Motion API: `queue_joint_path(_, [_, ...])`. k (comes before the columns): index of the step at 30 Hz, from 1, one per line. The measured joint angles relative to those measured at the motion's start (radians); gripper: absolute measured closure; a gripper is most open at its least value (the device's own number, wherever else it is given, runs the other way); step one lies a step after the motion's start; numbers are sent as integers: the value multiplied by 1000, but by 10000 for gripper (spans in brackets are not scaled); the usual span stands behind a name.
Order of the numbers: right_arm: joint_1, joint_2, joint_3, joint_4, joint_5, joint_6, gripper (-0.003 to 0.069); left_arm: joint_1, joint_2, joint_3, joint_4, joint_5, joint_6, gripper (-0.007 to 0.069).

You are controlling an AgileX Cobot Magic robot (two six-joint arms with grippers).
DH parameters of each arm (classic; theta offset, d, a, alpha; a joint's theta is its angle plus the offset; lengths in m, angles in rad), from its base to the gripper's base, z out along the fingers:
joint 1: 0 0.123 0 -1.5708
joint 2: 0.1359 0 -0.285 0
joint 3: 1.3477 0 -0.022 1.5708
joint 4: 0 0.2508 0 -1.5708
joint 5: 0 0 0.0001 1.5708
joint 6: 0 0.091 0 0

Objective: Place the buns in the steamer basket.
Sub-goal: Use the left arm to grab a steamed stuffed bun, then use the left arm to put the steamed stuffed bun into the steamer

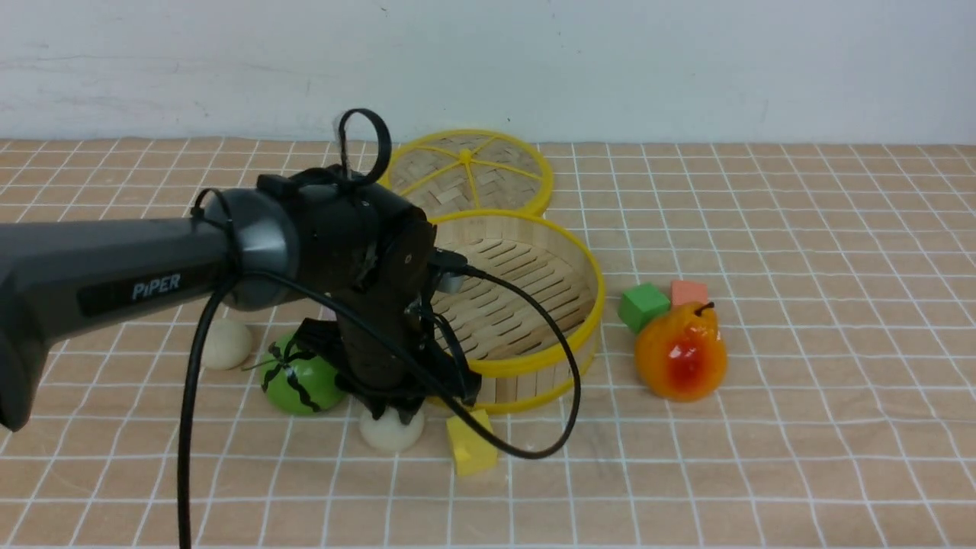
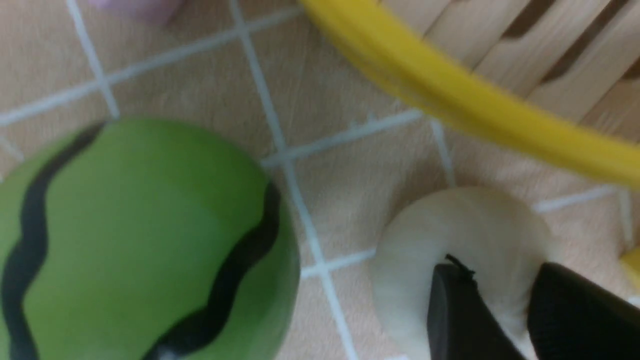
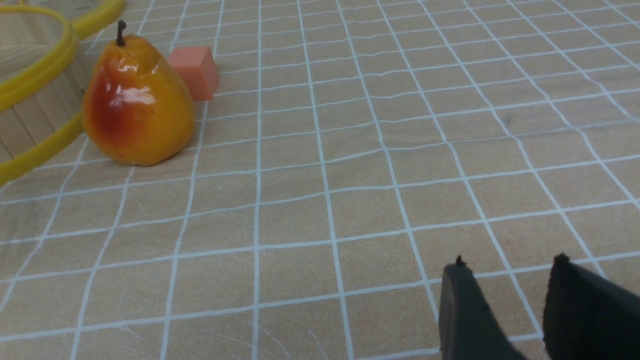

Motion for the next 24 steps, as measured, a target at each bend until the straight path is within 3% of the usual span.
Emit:
queue_joint_path(2, [0,0,0,0,0,0,418,0,0,0,0,0,0,465])
queue_joint_path(7, [0,0,0,0,0,0,418,0,-3,-39,6,61,14,626])
queue_joint_path(15, [0,0,0,0,0,0,418,2,-56,-313,-34,293,108,638])
queue_joint_path(18, [0,0,0,0,0,0,418,2,-60,-387,-81,271,116,638])
queue_joint_path(24, [0,0,0,0,0,0,418,1,45,-412,-229,41,123,631])
